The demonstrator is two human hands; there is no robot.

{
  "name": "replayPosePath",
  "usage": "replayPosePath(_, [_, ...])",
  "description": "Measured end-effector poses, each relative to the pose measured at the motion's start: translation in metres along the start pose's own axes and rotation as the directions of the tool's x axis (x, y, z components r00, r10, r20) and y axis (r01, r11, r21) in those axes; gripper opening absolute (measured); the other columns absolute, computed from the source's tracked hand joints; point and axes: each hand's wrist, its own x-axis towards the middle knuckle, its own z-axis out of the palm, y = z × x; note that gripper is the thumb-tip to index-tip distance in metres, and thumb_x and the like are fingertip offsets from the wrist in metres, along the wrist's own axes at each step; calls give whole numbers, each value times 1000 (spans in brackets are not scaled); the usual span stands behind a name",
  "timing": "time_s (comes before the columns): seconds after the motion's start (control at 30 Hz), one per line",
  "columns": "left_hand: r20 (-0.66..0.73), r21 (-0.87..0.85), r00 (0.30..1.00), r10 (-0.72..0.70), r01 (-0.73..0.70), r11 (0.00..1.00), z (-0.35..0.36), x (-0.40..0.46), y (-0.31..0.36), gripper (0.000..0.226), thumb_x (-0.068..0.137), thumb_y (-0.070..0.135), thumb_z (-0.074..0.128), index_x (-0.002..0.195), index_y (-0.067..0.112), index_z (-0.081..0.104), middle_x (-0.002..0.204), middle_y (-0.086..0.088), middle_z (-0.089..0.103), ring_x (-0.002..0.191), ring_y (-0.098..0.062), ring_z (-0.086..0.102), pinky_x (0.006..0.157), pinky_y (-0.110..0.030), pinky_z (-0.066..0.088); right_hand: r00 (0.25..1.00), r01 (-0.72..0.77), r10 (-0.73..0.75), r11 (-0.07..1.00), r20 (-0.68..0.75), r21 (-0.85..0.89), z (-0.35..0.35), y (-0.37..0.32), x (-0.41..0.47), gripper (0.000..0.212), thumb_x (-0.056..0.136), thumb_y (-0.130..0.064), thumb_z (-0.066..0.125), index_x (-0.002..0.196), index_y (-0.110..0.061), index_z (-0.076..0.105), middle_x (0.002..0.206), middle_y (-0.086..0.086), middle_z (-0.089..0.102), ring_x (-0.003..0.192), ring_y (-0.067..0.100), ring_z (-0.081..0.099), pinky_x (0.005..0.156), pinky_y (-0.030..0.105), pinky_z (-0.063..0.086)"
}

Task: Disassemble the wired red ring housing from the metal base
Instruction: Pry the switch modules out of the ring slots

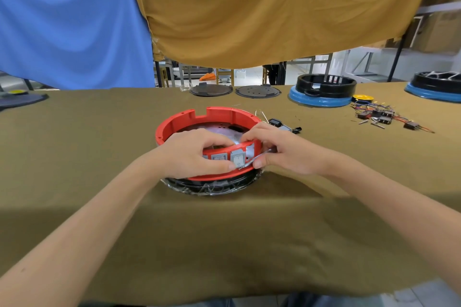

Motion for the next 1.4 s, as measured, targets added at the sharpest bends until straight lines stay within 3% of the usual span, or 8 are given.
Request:
replayPosePath(0.3, [60,-105,998,7,-1,995,-3,0,2,41,80,60,58,118,47,62,106,21,68,96,-4,64,90,-41,51,998,-6,15,992,64,-127,-11,-5,10,28,93,-22,67,114,-37,56,114,-11,55,98,1,51,77,10,40])
replayPosePath(0.47, [33,-102,999,2,1,995,-4,-1,2,41,78,63,57,115,47,63,107,23,64,97,0,61,91,-39,50,989,-9,-9,993,-150,-118,2,1,-5,42,88,-34,72,124,-36,49,126,-17,36,104,-10,48,82,8,44])
replayPosePath(0.57, [38,-126,999,-3,8,992,-4,-2,2,44,77,62,57,116,44,64,107,20,67,96,-2,63,90,-40,51,933,40,-160,937,-323,-348,8,-7,-17,36,85,-46,70,109,-26,53,113,-16,43,83,-2,53,69,16,47])
replayPosePath(0.7, [21,-160,1000,8,-4,987,-3,-3,2,40,77,56,59,115,43,64,101,23,69,89,0,63,82,-30,51,865,65,-379,732,-327,-678,18,-13,-26,46,89,-52,55,81,-8,63,75,-2,64,65,18,57,55,34,49])
replayPosePath(0.77, [-3,-143,1000,11,-12,990,-1,-4,2,39,77,56,58,113,43,64,93,25,68,82,3,61,74,-22,45,914,30,-246,834,-323,-551,22,-14,-28,47,92,-53,50,83,-8,61,71,-6,60,63,15,56,58,35,48])
replayPosePath(0.87, [-19,-119,1000,7,-9,993,0,-3,3,40,77,56,56,113,43,64,92,25,67,81,3,60,71,-20,43,950,-35,-53,961,-308,-274,28,-10,-28,24,95,-37,57,84,-17,52,69,-20,51,67,-2,54,62,15,38])
replayPosePath(1.1, [-6,-124,1000,-7,6,992,-1,-5,3,40,77,56,55,114,45,64,97,26,68,85,4,61,75,-21,47,935,-50,-40,969,-351,-243,24,-3,-32,38,88,-50,50,86,-12,55,74,-6,60,72,11,54,62,18,40])
replayPosePath(1.4, [-3,-151,1000,5,-6,988,-2,-4,6,38,78,53,57,113,42,66,99,20,69,88,-2,64,85,-39,53,973,-103,83,992,-217,-80,23,10,-19,20,100,-23,55,81,-21,47,80,-14,56,75,3,52,67,19,41])
